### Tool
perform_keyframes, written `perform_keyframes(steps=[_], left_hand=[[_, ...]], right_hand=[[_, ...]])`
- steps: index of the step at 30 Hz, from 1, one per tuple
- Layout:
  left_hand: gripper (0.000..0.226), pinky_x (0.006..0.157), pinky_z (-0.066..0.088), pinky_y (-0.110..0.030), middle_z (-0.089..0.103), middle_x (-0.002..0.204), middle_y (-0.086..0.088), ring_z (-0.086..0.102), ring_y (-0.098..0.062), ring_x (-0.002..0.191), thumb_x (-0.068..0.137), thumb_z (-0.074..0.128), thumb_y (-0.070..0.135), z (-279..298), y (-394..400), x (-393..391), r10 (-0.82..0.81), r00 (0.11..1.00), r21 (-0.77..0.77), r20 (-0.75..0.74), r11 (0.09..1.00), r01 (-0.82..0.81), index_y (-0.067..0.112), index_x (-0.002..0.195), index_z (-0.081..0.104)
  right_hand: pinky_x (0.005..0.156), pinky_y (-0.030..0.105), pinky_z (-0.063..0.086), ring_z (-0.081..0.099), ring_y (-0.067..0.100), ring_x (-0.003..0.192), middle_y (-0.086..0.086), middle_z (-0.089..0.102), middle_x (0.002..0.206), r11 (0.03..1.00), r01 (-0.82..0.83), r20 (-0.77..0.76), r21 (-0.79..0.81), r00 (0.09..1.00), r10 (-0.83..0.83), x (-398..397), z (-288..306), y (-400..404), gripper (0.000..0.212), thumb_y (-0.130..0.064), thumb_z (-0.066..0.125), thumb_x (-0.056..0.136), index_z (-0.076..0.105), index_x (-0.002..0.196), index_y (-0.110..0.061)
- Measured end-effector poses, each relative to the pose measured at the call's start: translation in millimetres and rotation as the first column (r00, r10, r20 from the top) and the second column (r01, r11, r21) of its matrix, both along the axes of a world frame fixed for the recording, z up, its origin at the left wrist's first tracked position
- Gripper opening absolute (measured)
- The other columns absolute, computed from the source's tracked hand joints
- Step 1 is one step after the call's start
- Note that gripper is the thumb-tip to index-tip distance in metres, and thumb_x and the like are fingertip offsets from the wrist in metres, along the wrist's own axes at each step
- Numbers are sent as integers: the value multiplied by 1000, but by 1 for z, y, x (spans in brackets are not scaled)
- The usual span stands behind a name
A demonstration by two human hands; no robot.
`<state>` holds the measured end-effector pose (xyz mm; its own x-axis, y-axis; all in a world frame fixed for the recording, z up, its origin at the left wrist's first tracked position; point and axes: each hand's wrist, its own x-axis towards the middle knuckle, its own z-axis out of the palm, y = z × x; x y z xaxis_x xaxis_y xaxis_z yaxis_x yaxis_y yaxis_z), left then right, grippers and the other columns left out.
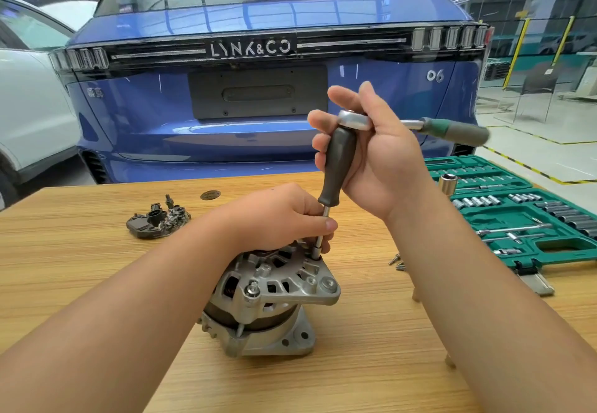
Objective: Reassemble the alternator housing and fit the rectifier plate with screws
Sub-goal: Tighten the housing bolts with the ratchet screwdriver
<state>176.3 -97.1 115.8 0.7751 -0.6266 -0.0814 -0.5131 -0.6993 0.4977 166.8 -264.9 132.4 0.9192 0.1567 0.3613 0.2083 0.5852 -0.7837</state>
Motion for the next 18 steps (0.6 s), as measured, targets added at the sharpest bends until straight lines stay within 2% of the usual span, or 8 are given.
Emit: perform_keyframes(steps=[2,4,7,12,14,16,17,18], left_hand=[[28,93,52,-36,75,92,26,67,4,88,103,54,45,0,0,0,2,1000,10,6,1000,-2,34,88,75],[28,93,53,-40,75,93,25,68,-1,90,102,54,46,1,0,-1,1,1000,19,15,1000,-1,35,88,75],[28,92,55,-45,76,92,22,70,-9,90,102,55,47,2,0,-3,7,1000,21,21,1000,-8,34,88,75],[29,92,55,-51,77,94,9,71,-20,93,101,55,49,1,-1,-3,20,999,15,30,1000,-20,32,90,76],[30,83,57,-45,76,88,13,70,-14,83,101,54,49,1,0,-2,15,999,14,34,1000,-16,32,90,76],[31,63,49,-31,68,71,18,58,-4,60,101,54,50,0,-1,-1,22,998,19,53,1000,-23,31,89,76],[31,58,42,-28,64,64,16,50,-2,53,100,54,51,-1,-1,0,26,997,23,69,999,-28,31,89,76],[31,56,38,-26,62,62,15,47,-2,50,100,54,51,-3,-1,2,30,996,26,83,999,-32,31,89,75]], right_hand=[[68,34,57,70,25,72,11,74,90,963,253,119,-96,963,-241,1,-1,1,33,-42,49,104,68,104,-14],[69,34,57,72,27,73,8,74,86,905,403,232,-135,901,-367,0,-2,2,31,-39,55,100,70,97,-13],[68,33,56,71,25,72,5,71,80,882,442,298,-165,875,-382,-2,-2,4,20,-34,64,95,72,88,-18],[68,33,56,69,24,70,7,70,79,892,434,298,-128,874,-383,-5,-3,8,7,-22,69,93,71,88,-16],[62,33,56,70,20,66,4,68,74,779,610,389,-146,759,-522,-5,-4,11,11,-19,69,94,71,83,-20],[57,29,54,71,14,63,-4,66,68,570,807,529,-155,555,-642,-5,-5,13,16,-19,67,95,67,80,-24],[56,26,52,70,12,63,-7,64,66,496,853,572,-160,490,-658,-4,-4,14,16,-20,66,96,66,80,-24],[55,24,50,70,11,64,-8,64,67,462,869,585,-178,471,-660,-4,-4,14,16,-22,65,96,65,81,-25]])
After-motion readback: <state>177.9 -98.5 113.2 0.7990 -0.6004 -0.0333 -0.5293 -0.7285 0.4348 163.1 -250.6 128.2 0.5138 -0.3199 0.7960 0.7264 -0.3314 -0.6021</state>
